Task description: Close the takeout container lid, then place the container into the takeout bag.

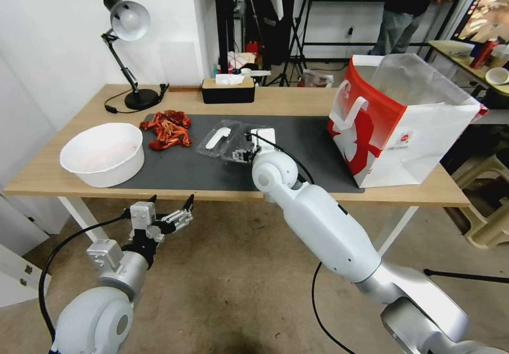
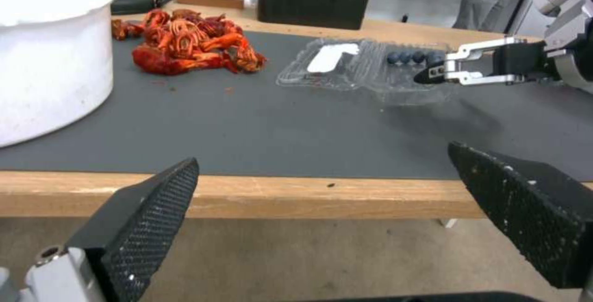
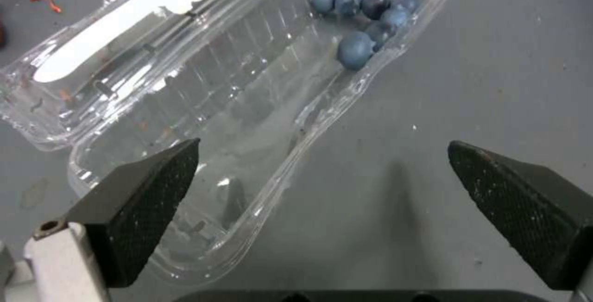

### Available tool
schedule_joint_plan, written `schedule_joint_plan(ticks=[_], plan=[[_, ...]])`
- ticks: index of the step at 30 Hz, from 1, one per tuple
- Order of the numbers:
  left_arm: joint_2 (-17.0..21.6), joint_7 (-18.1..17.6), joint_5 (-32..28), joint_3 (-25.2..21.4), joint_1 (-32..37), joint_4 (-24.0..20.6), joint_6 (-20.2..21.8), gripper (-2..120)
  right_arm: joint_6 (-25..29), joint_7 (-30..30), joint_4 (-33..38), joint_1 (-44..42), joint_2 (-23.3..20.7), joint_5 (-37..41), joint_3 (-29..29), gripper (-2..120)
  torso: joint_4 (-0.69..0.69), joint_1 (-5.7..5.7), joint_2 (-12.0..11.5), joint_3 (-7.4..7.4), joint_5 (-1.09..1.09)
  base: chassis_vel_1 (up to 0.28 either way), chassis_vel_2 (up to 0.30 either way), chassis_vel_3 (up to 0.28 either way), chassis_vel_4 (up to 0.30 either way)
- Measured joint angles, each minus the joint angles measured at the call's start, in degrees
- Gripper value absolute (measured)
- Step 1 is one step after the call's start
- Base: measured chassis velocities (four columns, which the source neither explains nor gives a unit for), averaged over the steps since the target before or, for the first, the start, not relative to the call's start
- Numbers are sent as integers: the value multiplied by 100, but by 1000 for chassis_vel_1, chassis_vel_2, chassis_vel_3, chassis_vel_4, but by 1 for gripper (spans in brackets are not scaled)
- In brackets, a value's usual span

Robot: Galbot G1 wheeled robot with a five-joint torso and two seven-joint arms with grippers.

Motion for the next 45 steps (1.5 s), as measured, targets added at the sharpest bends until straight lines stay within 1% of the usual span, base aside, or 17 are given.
schedule_joint_plan(ticks=[11,21,45], plan=[[18,-21,0,76,-82,36,-23,100,9,198,12,-61,-123,233,76,100,0,0,0,0,1,0,0,0,0],[28,-49,0,136,-179,73,-23,100,15,307,64,-83,-358,510,171,100,0,0,0,0,1,0,0,0,0],[30,-62,-8,188,-208,111,-4,100,17,177,145,-66,-711,522,263,100,1,0,0,0,0,0,0,0,0]])
